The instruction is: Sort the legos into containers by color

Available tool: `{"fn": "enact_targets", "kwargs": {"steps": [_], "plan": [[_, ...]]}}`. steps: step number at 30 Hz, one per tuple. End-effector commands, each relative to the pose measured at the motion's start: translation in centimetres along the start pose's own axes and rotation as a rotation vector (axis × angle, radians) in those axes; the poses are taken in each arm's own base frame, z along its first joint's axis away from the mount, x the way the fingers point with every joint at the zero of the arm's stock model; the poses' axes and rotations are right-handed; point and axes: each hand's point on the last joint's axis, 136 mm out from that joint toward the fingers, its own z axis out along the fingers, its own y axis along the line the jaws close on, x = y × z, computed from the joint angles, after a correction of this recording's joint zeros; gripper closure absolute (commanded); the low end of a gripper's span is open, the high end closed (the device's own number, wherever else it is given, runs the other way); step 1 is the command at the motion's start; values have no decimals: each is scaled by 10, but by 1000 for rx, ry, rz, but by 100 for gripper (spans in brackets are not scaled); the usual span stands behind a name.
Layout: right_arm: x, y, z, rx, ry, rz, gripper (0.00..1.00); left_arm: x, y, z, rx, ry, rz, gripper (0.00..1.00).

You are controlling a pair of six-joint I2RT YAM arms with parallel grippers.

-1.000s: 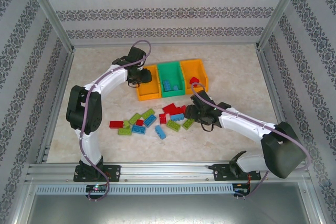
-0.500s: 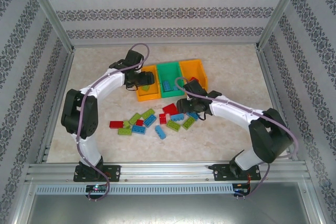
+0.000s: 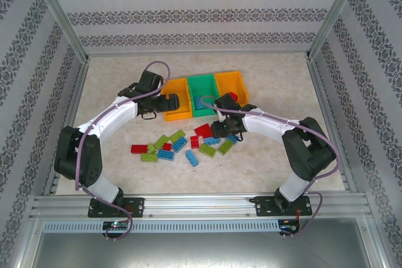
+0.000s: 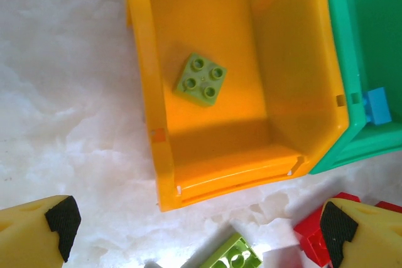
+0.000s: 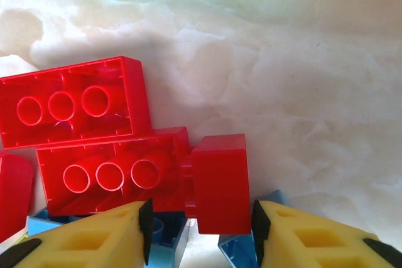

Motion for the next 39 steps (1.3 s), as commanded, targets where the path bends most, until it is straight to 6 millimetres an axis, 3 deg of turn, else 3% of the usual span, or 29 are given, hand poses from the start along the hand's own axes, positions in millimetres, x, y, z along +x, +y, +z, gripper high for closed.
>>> {"fn": "enact_targets", "kwargs": {"steps": [1,8,19,27,34,39], "plan": [[3,-3,3,7,37,-12,55,-5,5,-3,-13,-34,6,0],[2,-6,-6,13,11,-10,67,-3,5,-2,-11,-30,-6,0],[-18,-19,-49,-52,-121,82,71,3,6,4,-7,-4,-20,0],[-71,-64,-80,-19,-268,246,69,12,12,4,-26,12,-5,0],[-113,-87,-69,11,-282,317,70,27,19,5,-35,30,-8,0],[-133,-97,-48,23,-271,361,69,35,14,12,4,50,-26,0]]}}
